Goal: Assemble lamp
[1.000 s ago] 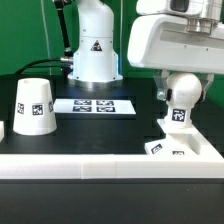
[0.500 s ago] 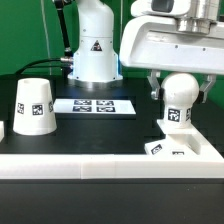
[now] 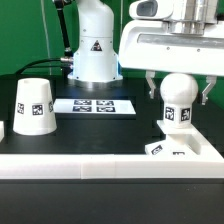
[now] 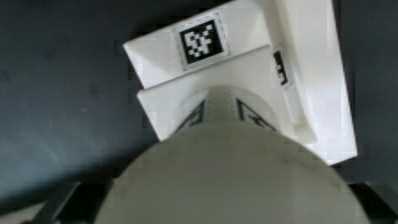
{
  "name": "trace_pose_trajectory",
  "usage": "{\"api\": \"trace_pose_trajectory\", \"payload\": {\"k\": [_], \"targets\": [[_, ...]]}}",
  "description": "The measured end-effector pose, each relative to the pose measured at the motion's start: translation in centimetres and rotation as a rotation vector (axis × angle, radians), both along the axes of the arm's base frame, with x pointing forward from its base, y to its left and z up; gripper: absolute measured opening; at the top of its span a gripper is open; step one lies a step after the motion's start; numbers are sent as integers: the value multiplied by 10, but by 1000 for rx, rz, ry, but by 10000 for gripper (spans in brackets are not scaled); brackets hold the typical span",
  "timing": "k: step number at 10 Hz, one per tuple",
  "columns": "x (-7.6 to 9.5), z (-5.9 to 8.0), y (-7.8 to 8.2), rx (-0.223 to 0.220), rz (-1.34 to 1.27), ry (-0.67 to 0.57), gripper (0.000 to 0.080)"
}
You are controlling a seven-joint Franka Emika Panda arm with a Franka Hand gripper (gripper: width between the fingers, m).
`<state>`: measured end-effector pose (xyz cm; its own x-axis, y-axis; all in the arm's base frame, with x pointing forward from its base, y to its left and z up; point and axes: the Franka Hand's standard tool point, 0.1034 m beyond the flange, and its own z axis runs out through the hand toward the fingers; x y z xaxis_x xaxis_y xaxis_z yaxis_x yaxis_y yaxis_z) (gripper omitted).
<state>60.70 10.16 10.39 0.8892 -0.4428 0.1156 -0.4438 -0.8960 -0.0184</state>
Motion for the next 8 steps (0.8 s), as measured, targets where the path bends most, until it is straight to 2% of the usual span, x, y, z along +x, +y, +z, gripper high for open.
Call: {"api": "trace_pose_trajectory", "payload": {"k": [2,7,8], "targets": [[-1,0,1,28,-170,16,576],[-1,0,2,77,-413,19,576],[-1,0,2,99,-501,24,576]]}}
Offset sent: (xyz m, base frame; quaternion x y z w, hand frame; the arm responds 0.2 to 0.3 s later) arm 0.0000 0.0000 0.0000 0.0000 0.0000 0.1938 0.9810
